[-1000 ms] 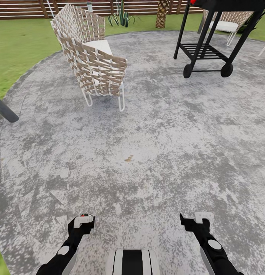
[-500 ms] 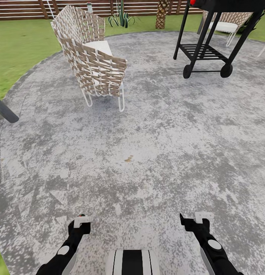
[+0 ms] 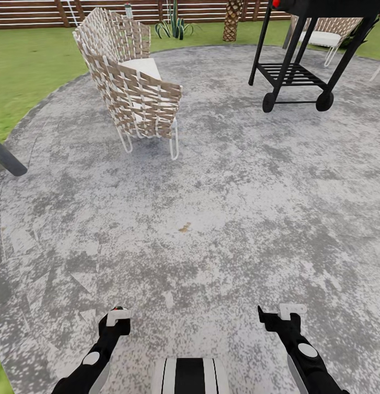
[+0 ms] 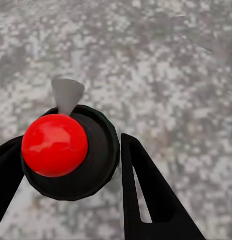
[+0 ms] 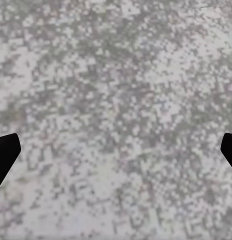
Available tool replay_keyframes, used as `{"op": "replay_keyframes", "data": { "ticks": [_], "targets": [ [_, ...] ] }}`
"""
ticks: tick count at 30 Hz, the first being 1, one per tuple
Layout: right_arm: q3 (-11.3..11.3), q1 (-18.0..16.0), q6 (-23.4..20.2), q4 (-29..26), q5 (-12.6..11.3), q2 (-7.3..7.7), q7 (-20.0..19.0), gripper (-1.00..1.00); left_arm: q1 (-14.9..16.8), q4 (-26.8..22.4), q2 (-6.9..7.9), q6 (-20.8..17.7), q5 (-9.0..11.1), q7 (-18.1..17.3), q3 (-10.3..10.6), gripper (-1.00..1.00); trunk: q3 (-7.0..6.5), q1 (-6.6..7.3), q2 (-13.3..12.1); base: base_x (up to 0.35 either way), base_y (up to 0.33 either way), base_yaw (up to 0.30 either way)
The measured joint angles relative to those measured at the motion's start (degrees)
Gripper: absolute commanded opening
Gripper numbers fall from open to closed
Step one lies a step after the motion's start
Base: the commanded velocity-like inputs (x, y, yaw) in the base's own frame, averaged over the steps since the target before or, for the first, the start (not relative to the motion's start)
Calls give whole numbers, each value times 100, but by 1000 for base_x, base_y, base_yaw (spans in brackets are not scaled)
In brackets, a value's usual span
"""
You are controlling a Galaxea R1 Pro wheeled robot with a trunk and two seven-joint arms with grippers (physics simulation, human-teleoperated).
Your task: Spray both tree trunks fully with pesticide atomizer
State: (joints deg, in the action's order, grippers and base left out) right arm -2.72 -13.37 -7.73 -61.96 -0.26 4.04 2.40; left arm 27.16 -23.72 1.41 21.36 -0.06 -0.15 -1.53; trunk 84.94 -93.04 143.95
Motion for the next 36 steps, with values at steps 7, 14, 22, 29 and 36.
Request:
{"op": "replay_keyframes", "data": {
  "ticks": [7, 14, 22, 29, 36],
  "targets": [
    [0, 1, 0, 0, 0, 0, -3, 100, 0, -3, -3, 0, -19, -17, 13, -100, -88, 11, -5, 0, 0, 0],
    [0, 1, 0, 0, 0, 0, -3, 100, 0, -11, -8, 0, -29, -21, 26, -100, -243, 29, -14, 0, 0, 0],
    [9, 1, 9, 6, 0, 0, -11, 100, -6, -18, -45, -7, -45, -25, 39, -100, -420, 49, -25, 0, 0, 0],
    [17, 1, 5, 23, 0, 0, -16, 100, -8, -18, -61, -9, -46, -31, 39, -100, -575, 67, -34, 0, 0, 0],
    [18, 1, -2, -6, -7, -6, -5, 100, -8, -18, -62, -9, -46, -33, 39, -100, -730, 85, -44, 0, 0, 0]
  ]
}}
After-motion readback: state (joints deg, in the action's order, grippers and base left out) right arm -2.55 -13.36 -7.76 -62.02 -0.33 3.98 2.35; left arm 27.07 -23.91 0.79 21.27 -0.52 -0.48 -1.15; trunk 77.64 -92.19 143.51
